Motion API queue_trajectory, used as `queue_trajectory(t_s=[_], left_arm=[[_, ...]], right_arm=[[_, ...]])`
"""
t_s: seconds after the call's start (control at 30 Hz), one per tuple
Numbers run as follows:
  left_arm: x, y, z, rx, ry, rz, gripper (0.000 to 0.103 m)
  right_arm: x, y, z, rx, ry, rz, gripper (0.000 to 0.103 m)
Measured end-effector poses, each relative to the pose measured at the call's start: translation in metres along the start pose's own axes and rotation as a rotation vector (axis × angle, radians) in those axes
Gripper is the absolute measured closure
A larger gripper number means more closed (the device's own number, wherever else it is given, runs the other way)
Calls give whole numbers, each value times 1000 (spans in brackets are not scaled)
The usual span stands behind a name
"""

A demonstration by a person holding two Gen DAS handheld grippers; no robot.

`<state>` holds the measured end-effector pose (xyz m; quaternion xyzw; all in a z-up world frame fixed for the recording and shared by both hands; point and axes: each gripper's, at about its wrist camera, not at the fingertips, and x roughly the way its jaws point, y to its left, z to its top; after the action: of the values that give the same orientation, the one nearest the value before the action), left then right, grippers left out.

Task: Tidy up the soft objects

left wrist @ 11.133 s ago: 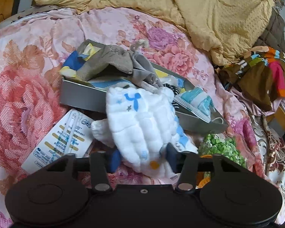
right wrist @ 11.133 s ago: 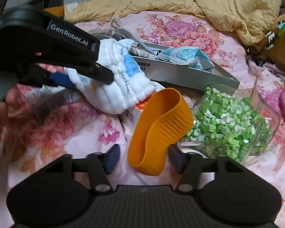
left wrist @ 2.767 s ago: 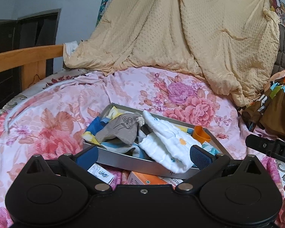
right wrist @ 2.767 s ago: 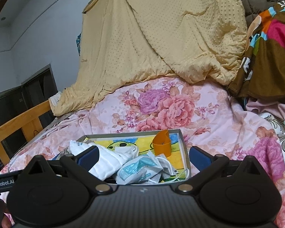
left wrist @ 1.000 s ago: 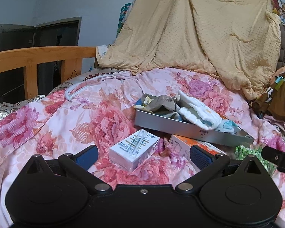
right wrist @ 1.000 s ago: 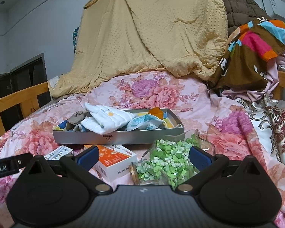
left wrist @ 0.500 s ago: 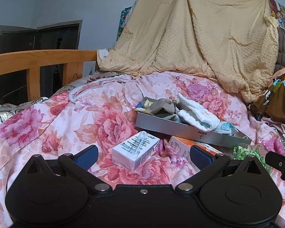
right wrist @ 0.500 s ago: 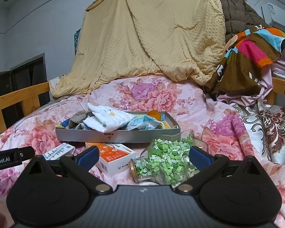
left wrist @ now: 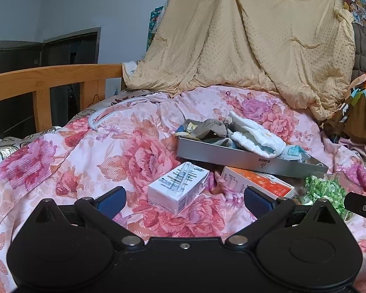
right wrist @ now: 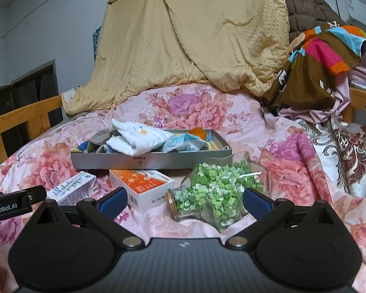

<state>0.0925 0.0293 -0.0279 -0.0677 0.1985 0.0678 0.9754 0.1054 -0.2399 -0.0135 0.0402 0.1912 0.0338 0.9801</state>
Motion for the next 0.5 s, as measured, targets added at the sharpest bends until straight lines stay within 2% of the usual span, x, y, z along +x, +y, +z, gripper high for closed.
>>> queue_trajectory(t_s=[0.2,0.5], left_arm=[[3,2,-6,-8,31,7,1],[5,2,-10,-3,46,6,1]], right_arm=[[9,2,-4,-13,44,-4,0],[12,5,-5,-27,48,-1,0]])
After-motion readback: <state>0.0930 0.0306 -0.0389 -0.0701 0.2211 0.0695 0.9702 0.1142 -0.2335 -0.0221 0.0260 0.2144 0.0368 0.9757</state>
